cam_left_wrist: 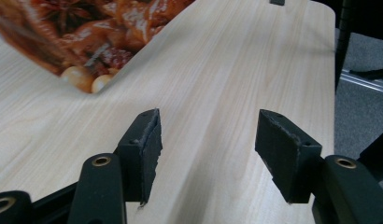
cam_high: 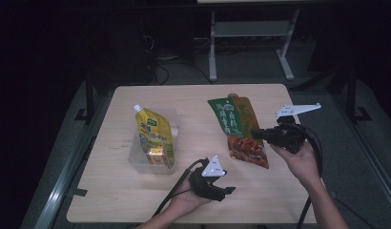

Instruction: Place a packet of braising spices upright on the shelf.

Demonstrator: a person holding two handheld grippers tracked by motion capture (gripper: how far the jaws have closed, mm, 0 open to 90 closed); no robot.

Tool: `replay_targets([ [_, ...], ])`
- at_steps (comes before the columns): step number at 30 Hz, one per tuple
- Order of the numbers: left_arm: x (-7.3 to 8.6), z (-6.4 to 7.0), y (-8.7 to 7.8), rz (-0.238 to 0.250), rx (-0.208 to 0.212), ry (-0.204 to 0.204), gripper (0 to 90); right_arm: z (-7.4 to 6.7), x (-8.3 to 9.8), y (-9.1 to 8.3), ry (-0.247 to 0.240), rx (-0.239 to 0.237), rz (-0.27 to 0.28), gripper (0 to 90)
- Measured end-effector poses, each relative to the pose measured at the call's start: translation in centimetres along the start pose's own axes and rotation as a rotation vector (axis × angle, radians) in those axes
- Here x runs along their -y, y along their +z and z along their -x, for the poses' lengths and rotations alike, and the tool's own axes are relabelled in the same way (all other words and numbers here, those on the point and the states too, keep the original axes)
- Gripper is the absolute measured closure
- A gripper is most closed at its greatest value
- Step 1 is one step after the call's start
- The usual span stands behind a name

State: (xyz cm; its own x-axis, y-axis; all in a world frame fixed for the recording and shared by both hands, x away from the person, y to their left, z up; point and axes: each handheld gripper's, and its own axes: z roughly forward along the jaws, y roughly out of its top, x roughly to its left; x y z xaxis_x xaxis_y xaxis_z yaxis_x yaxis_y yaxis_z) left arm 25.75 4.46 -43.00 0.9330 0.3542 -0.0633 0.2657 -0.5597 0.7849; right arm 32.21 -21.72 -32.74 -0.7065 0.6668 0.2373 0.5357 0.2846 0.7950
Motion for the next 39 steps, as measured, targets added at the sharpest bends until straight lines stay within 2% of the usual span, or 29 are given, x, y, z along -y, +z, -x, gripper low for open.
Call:
replay_targets([
  [5, 0.2, 0.0, -0.8, 0.006, 0.006, 0.01, 39.2, -0.6, -0.8, 0.5, -0.026, -0.014, 0.01, 90.0],
  [11, 0.6, 0.0, -1.5, 0.015, 0.008, -0.004, 37.8, -1.4, -2.2, 0.9, -0.05, -0.036, 0.029, 90.0],
  [20, 1.3, -0.2, -2.1, 0.006, 0.022, 0.001, 35.4, -2.5, -4.1, 2.4, -0.092, -0.061, 0.038, 90.0],
  [25, 1.6, -0.2, -2.2, 0.02, 0.025, -0.013, 32.3, -2.7, -5.0, 3.2, -0.094, -0.077, 0.049, 90.0],
  [27, 1.6, -0.2, -2.3, 0.017, 0.019, 0.001, 30.4, -2.8, -5.4, 3.4, -0.102, -0.081, 0.048, 90.0],
  [29, 1.6, -0.1, -2.3, 0.028, 0.026, -0.01, 28.6, -2.9, -5.6, 3.7, -0.103, -0.083, 0.047, 90.0],
  [39, 1.7, -0.1, -2.5, 0.038, 0.023, -0.003, 24.6, -3.5, -6.6, 5.0, -0.119, -0.099, 0.049, 90.0],
])
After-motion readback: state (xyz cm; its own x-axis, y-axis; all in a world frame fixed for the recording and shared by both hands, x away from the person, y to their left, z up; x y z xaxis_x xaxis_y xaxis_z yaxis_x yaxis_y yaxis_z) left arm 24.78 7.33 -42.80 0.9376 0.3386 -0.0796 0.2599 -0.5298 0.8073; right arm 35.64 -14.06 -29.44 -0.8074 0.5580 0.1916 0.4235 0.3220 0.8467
